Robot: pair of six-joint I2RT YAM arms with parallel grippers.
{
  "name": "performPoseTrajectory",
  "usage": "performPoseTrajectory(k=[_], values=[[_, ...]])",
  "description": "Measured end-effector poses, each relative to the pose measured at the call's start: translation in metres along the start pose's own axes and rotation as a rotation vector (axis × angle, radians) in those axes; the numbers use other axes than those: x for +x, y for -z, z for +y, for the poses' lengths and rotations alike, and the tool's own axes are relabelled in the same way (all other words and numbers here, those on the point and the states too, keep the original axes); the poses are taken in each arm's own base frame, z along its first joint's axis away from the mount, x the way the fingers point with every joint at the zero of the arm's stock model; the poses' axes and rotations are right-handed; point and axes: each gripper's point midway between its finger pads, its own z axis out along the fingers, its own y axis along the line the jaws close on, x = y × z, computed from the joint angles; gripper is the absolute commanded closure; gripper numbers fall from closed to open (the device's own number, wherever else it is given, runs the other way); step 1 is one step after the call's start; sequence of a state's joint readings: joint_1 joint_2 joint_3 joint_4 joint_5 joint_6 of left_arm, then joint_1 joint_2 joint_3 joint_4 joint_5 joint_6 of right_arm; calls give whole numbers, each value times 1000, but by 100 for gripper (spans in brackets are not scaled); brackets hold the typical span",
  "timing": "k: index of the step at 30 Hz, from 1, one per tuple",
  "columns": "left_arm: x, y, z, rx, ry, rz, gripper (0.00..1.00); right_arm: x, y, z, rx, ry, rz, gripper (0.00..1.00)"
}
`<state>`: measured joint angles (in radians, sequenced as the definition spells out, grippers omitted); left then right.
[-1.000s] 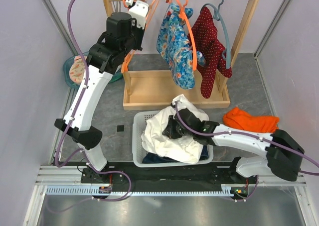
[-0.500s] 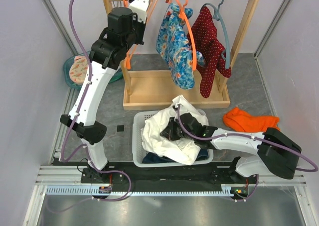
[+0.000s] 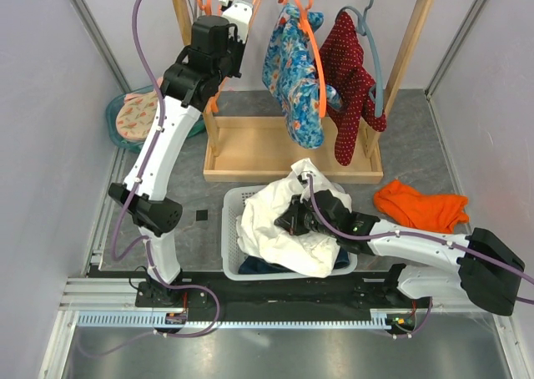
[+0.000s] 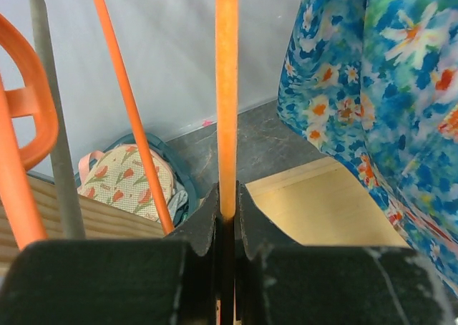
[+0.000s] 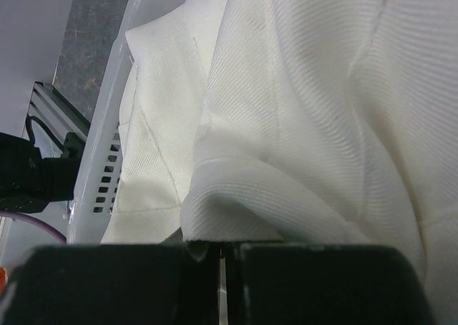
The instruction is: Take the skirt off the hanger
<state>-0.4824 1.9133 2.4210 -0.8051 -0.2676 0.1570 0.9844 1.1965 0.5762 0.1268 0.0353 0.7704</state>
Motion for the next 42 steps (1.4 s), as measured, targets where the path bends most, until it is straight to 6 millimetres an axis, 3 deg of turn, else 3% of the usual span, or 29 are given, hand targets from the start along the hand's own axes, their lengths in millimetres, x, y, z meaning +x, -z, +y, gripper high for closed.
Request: performPoseTrajectory(k=[4,7,8,14,17,20,23,28,32,35,37,42], values=[[2,-5,2,-16,-1,2,98,0,2,-1,1,0,1,100],[2,-5,3,-19,-2,1,57,1,4,-2,3,0,-3,100],[3,-6,3,-21,-4,3,38,0,5,-2,3,0,-6,100],[10,-6,1,-17,-15,22,27,-1,6,-4,14,0,-11,92],[3,7,-1,-6,-12,6,27,0,6,-7,26,0,-10,84],[-16,35,-4,16,0,-48,25,0,8,-8,33,0,-12,64],[-44,75,-4,49,22,-136,24,0,11,-10,44,-3,-9,50],[-89,145,-4,127,68,-300,24,3,16,-17,80,-4,-3,44],[-111,175,-22,219,85,-382,24,4,17,-32,153,-9,-9,44],[-112,172,-50,299,72,-382,24,6,16,-44,212,-13,-14,41],[-108,157,-74,341,57,-359,24,5,17,-47,227,-19,-22,38],[-72,92,-131,398,6,-230,23,0,23,-50,248,-19,-45,37]])
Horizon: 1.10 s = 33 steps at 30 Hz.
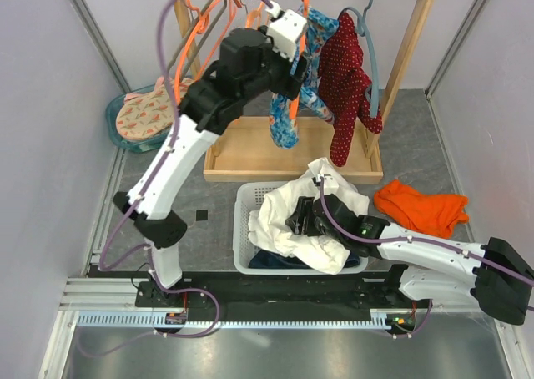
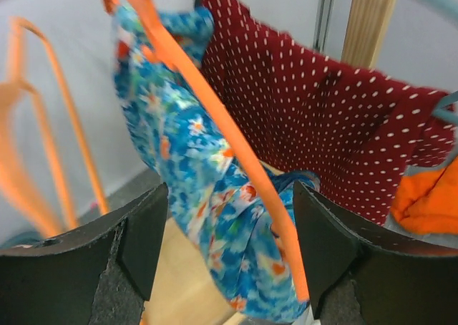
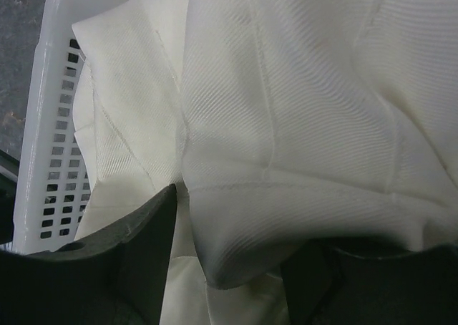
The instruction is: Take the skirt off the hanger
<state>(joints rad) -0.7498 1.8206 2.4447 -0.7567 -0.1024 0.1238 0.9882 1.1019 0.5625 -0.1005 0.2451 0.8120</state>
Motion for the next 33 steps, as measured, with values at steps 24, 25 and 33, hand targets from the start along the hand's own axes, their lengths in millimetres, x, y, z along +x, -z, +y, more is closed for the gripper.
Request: performPoseTrajectory(k=[24,25,33], values=[[42,-59,8,-93,15,71,98,-4,5,4,-4,36,5,23],[42,-59,9,-97,14,71,98,-6,8,7,-11,49,7,14],[37,-53,15,-119,-8,64,98,-62,52,58,-108,162,-65,2]])
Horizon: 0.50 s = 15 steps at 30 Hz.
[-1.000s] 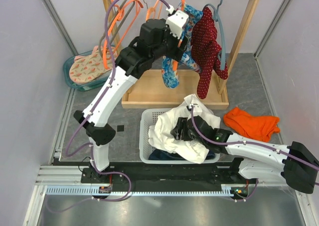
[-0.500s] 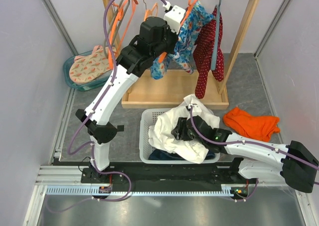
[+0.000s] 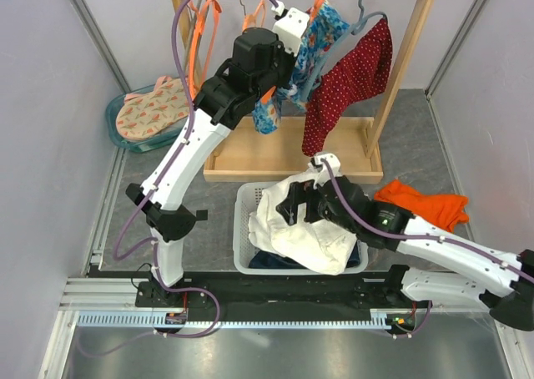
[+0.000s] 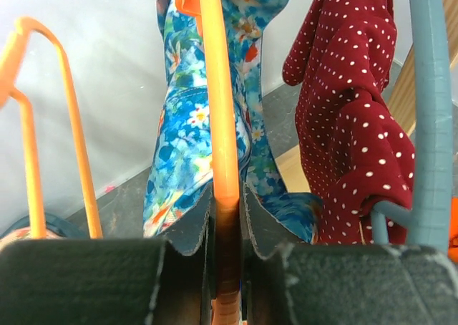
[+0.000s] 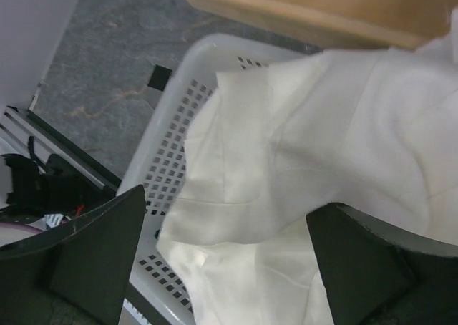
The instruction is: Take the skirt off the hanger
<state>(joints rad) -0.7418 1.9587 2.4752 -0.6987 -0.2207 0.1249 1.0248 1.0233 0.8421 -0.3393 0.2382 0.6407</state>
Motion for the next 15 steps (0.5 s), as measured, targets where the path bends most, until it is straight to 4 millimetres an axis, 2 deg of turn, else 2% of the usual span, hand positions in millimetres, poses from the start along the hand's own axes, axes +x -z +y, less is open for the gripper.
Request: performPoseTrajectory(k=[3,6,10,15], values=[[-6,10,5,-7,-11,-6,98,-31,22,16,-49,16,-69,2],[-19,32,11,-11,-9,-31,98,-55,48,27,-101,28,-134,2],[-42,83,24,-10,0,-78,98,-75,70,36,-151,42,-188,2],[-59,146,31,30,8,-126,98,-83,81,45,-195,57,-203,2]])
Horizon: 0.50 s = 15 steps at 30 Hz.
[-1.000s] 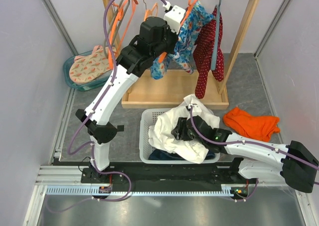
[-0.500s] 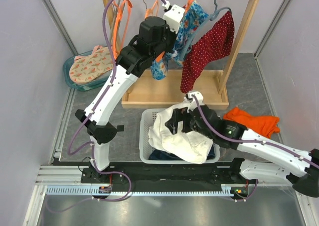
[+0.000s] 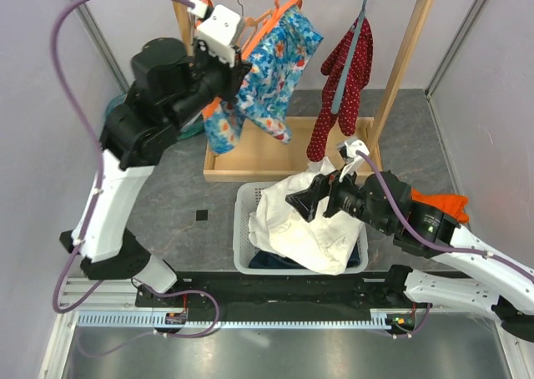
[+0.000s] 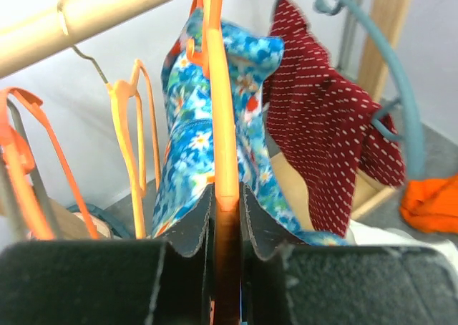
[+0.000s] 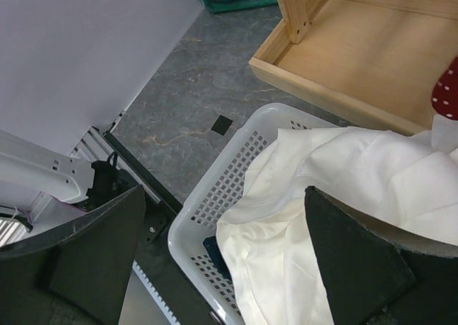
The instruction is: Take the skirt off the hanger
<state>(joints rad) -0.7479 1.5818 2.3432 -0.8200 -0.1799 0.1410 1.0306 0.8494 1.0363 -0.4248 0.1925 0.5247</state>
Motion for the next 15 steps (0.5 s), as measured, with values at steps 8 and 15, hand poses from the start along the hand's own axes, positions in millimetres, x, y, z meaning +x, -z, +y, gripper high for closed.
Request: performPoseTrajectory(k=[8,15], values=[[-23,62,-8,116,11,-78,98,-27,9,33,-166,-56,-109,2],[-7,65,-20,177,17,-36,98,-44,-11,74,-353,-108,-179,2]])
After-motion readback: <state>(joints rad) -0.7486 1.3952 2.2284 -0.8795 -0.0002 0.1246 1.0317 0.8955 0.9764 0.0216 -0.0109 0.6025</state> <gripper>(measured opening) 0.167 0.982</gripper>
